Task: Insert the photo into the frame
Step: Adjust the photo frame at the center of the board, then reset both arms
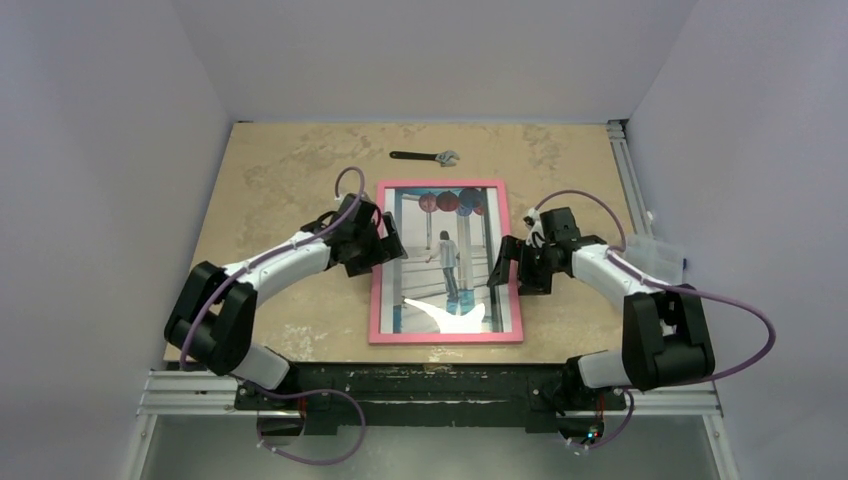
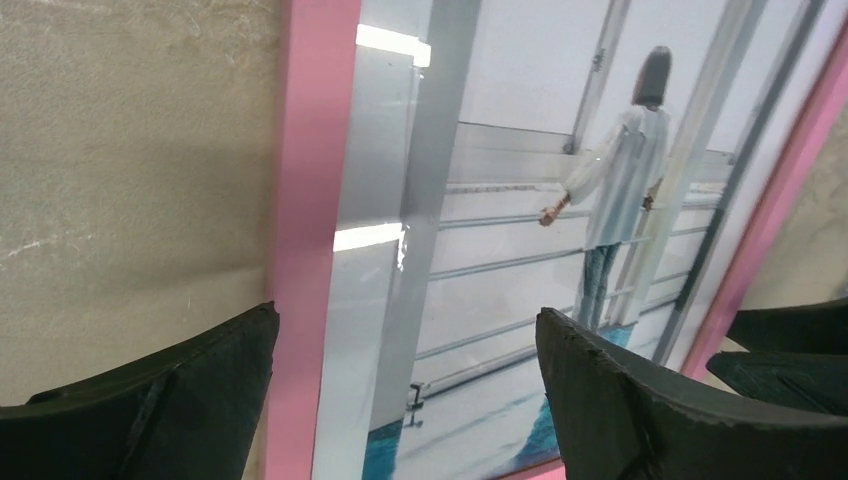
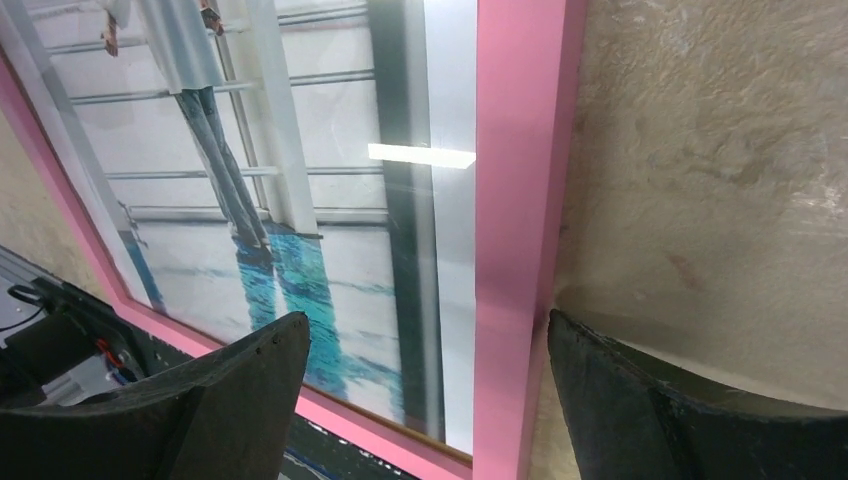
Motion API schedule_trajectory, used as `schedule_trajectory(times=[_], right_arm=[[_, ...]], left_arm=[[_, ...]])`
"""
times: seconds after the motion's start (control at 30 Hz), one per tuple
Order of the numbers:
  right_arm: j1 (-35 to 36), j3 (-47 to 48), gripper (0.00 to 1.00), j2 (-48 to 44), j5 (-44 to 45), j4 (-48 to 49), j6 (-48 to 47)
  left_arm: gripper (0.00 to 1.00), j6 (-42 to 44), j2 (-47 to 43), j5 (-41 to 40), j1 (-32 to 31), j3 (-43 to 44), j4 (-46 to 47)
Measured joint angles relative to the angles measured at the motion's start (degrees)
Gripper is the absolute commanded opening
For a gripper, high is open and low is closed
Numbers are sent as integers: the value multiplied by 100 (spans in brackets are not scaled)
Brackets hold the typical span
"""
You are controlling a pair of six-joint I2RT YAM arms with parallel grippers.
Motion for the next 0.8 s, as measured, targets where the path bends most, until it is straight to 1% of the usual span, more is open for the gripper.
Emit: schedule_trajectory(times=[0.13,0.27,0.4,0.53,0.63,0.8], right_arm=[[55,323,89,-103,225,-570,-98],[55,737,90,-535,387,-872,-210],[55,1010,90,-1091,387,-901,-260],[55,1093,92,-1563,208,-863,-236],[52,1093,93,-1862,-2,-769,-146],[55,1093,94,-2225,-238,-527,2]], left_arm=[[99,7,-627,13,-44,-114,-136],[100,68,-1648,-13,-55,-203,-205],[100,186,-2693,15,-55,-378,-109],[100,256,-3703,254,-55,-780,166],[100,313,-4181,505,-55,-977,389],[100,374,-4712,796,-55,-1123,713]])
